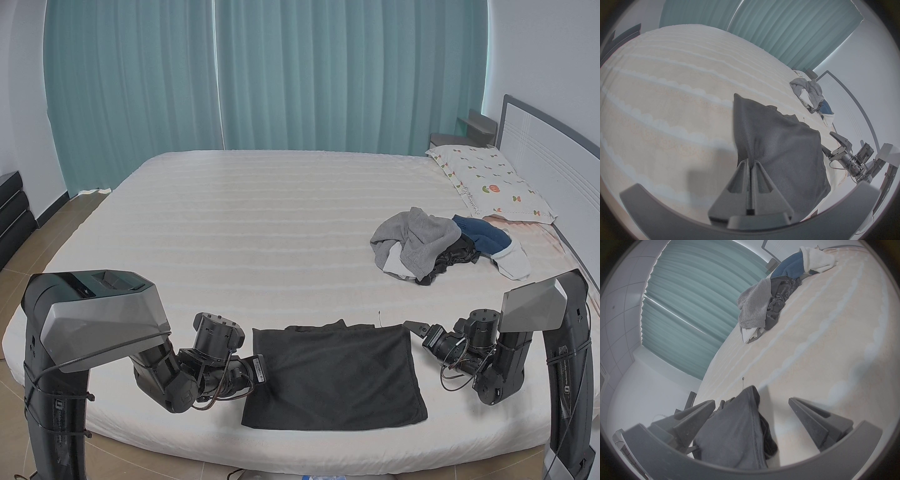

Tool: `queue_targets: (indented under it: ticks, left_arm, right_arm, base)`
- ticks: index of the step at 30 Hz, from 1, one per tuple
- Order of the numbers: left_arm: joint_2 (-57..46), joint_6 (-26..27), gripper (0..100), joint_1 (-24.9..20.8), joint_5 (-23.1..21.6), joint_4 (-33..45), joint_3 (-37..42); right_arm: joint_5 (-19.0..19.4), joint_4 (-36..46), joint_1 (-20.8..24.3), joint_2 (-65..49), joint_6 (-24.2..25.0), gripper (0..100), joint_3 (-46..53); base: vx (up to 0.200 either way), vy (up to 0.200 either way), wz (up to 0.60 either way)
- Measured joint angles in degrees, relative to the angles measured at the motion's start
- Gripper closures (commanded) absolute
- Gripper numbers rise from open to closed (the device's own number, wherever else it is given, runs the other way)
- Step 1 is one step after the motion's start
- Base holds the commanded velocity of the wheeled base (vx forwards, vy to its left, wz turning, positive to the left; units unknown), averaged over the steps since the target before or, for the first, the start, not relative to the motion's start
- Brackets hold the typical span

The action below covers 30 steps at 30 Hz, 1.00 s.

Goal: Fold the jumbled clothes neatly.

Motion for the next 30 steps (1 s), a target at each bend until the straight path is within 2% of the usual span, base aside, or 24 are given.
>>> queue_targets:
  ticks: [10,17,30]
  left_arm:
    - [0.5,-0.1,100,0.0,0.4,0.0,-0.8]
    - [0.7,-2.9,100,0.0,1.2,0.1,-2.6]
    - [0.9,-3.1,100,0.6,1.3,0.2,-3.2]
  right_arm:
    - [-0.1,0.0,0.1,0.0,0.0,0,-0.1]
    - [-0.1,0.0,0.1,0.1,-0.4,0,-0.1]
    - [0.0,0.0,0.1,0.2,-0.5,0,0.0]
  base:
    - [0.000,0.000,0.00]
    - [0.000,0.000,0.00]
    - [0.000,0.200,0.00]
